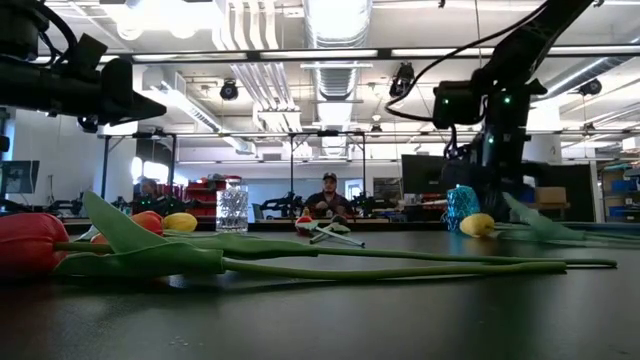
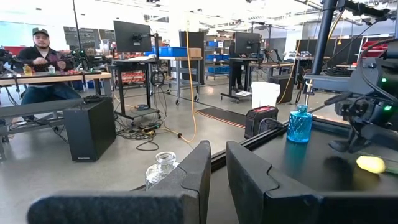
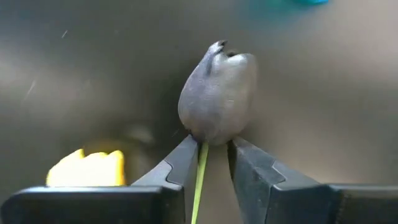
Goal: Sort flowers into vase by color
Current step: Put the bottom black flower into the blue vase
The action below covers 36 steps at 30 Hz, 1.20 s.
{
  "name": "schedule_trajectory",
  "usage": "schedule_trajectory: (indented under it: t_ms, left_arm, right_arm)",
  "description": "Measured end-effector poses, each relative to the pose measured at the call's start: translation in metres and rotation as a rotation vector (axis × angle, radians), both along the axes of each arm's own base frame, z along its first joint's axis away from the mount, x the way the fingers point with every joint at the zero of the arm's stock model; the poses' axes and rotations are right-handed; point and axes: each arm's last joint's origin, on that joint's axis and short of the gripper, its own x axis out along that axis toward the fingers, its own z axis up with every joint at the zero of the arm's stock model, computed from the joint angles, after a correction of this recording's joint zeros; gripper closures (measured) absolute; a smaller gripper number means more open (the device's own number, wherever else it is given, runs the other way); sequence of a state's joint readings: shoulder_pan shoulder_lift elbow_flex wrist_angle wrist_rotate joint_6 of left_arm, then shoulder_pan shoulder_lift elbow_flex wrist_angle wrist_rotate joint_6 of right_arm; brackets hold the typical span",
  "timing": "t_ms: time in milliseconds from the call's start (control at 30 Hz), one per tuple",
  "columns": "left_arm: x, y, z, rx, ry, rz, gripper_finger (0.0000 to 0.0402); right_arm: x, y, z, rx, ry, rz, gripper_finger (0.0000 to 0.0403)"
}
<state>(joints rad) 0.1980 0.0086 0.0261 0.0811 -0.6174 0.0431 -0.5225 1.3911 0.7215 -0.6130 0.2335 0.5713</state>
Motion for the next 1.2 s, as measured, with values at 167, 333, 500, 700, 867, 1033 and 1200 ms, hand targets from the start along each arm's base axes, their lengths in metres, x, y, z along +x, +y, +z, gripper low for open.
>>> schedule_trajectory:
  t_ms: [167,333,500,700,867,1033,1200]
  left_arm:
    - [0.000,0.000,0.000,0.000,0.000,0.000,0.0364]
    - [0.000,0.000,0.000,0.000,0.001,0.000,0.0364]
    - [0.000,0.000,0.000,0.000,0.000,0.000,0.0364]
    - [0.000,0.000,0.000,0.000,0.000,0.000,0.0364]
    - [0.000,0.000,0.000,0.000,0.000,0.000,0.0364]
    - [0.000,0.000,0.000,0.000,0.000,0.000,0.0364]
    - [0.000,0.000,0.000,0.000,0.000,0.000,0.0364]
  right_arm:
    - [0.002,-0.003,0.010,-0.002,0.004,0.022,0.0280]
    - [0.002,-0.003,0.008,0.073,-0.001,0.042,0.0246]
    - [0.003,-0.004,-0.001,0.120,0.022,0.042,0.0257]
    - [0.003,-0.007,-0.010,0.145,0.056,0.050,0.0312]
    - [0.005,-0.007,-0.009,0.163,0.046,0.117,0.0374]
    - [0.008,-0.008,0.019,0.098,-0.054,0.169,0.0389]
    - [0.006,-0.004,0.065,-0.196,-0.195,0.181,0.0390]
